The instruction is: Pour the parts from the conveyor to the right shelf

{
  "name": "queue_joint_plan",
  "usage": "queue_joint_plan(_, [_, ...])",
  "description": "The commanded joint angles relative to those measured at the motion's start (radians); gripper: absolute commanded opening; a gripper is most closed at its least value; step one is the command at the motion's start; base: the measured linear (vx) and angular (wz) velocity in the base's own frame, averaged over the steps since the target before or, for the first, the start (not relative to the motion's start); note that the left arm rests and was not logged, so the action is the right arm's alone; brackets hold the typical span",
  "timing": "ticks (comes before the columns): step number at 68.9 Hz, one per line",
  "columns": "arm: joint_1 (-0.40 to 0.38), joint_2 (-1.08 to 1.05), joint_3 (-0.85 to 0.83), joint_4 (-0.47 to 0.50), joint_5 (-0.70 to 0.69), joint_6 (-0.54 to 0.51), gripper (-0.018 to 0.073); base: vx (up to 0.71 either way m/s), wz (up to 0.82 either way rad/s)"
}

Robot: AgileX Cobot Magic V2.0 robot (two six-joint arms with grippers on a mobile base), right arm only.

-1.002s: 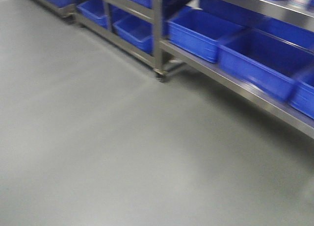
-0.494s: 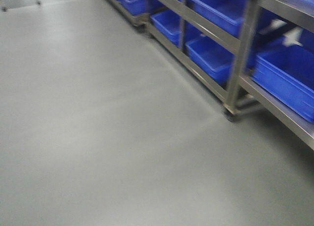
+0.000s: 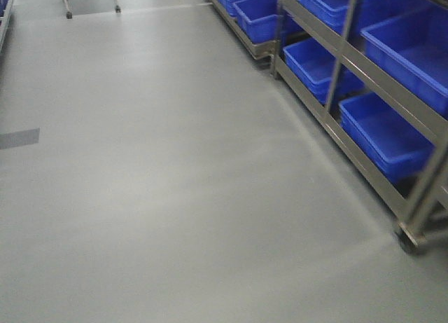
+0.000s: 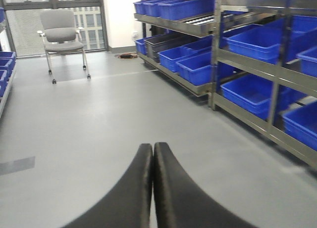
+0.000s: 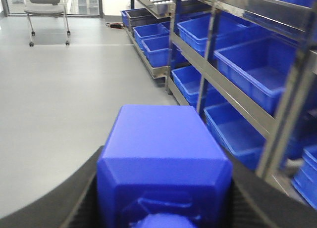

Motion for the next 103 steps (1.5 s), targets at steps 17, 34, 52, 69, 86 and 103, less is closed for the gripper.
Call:
queue_joint_plan(17, [0.0, 0.012, -0.026, -0.009, -0.084, -0.01, -0.0006, 0.63, 0.2])
queue_joint_plan(34, [0.0, 0.012, -0.026, -0.009, -0.083, -0.01, -0.0006, 0.65, 0.23])
queue_joint_plan(52, [0.0, 0.012, -0.026, -0.009, -0.083, -0.01, -0.0006, 0.67, 0.26])
queue_joint_plan(69, [0.0, 0.012, -0.026, -0.009, -0.083, -0.01, -0.0006, 0.67, 0.15])
queue_joint_plan(86, [0.0, 0.012, -0.026, -0.009, -0.083, -0.01, -0.0006, 0.69, 0.03])
queue_joint_plan(103, [0.0, 0.012, -0.026, -0.009, -0.083, -0.01, -0.0006, 0.69, 0.01])
